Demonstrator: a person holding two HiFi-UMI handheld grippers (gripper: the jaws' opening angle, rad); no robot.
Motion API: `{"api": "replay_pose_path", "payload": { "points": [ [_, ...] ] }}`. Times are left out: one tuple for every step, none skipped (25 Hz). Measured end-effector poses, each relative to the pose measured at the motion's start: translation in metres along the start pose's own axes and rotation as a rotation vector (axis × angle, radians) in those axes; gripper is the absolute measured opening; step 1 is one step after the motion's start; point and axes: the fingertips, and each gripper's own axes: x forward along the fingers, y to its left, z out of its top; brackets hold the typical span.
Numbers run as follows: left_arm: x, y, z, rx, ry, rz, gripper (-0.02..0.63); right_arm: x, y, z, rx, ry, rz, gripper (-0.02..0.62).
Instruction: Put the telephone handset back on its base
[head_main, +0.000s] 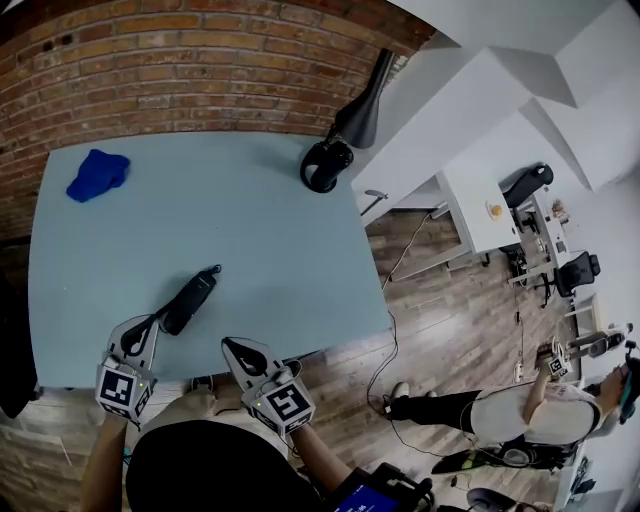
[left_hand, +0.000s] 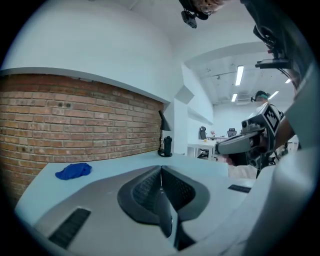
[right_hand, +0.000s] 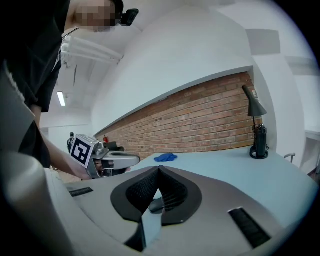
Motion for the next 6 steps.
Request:
{"api": "replay_pose_path", "payload": {
  "points": [
    [0.004, 0.000, -0.003, 0.000, 0.011, 0.002, 0.031, -0.002, -0.002, 0.000, 0.007, -0.001, -0.006, 0.012],
    [0.009, 0.000, -0.008, 0.004, 0.025, 0.003, 0.031, -0.004, -0.003, -0.001, 0.015, -0.003, -0.015, 0.012],
    [0.013, -0.002, -0.015, 0.010, 0.044, 0.002, 0.031, -0.008, -0.004, -0.003, 0.024, -0.002, -0.026, 0.012],
    [0.018, -0.004, -0.023, 0.018, 0.066, 0.000, 0.031, -0.013, -0.005, -0.005, 0.033, -0.001, -0.038, 0.012],
    [0.024, -0.007, -0.031, 0.028, 0.089, -0.002, 0.032, -0.018, -0.006, -0.008, 0.041, 0.002, -0.050, 0.012],
    [0.029, -0.009, -0.039, 0.037, 0.113, -0.004, 0.040, -0.024, -0.007, -0.011, 0.048, 0.006, -0.062, 0.012]
  ]
}}
